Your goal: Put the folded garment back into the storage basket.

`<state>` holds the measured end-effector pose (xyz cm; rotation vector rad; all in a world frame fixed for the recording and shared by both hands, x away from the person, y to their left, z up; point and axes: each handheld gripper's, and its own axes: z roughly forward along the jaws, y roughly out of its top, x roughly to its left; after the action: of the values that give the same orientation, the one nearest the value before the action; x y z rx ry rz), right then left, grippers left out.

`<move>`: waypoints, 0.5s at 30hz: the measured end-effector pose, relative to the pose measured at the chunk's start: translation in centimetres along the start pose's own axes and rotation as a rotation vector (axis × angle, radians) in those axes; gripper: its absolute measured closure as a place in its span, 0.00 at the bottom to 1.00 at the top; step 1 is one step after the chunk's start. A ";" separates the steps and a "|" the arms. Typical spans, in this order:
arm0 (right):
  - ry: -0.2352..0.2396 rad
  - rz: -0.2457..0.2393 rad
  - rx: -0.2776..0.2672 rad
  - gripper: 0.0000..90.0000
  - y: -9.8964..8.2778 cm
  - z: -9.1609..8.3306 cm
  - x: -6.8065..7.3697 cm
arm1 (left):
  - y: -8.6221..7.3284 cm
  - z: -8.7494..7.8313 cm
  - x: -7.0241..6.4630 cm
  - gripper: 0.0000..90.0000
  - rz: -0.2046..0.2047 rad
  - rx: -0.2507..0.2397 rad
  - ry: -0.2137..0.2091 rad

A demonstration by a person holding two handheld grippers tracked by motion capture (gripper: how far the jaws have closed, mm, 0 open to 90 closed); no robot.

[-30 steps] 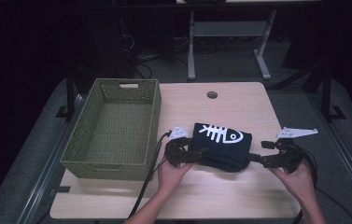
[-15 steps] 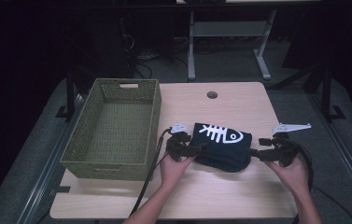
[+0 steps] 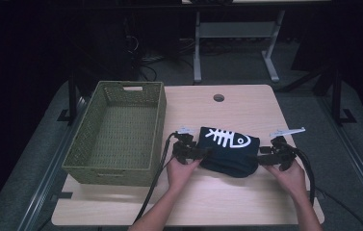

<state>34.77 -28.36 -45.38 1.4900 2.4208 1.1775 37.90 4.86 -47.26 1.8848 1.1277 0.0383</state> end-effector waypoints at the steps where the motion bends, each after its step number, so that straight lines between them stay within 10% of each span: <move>1: 0.001 0.003 0.006 0.26 0.0 0.3 -0.1 | 0.0 0.0 0.0 0.24 0.004 0.002 -0.004; 15: -0.038 -0.021 0.072 0.52 -0.1 1.5 0.8 | -0.2 0.3 -0.4 0.38 0.029 0.031 -0.018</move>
<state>34.93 -26.85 -46.25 1.4877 2.4729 1.0586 37.66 4.46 -47.45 1.9258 1.0946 0.0205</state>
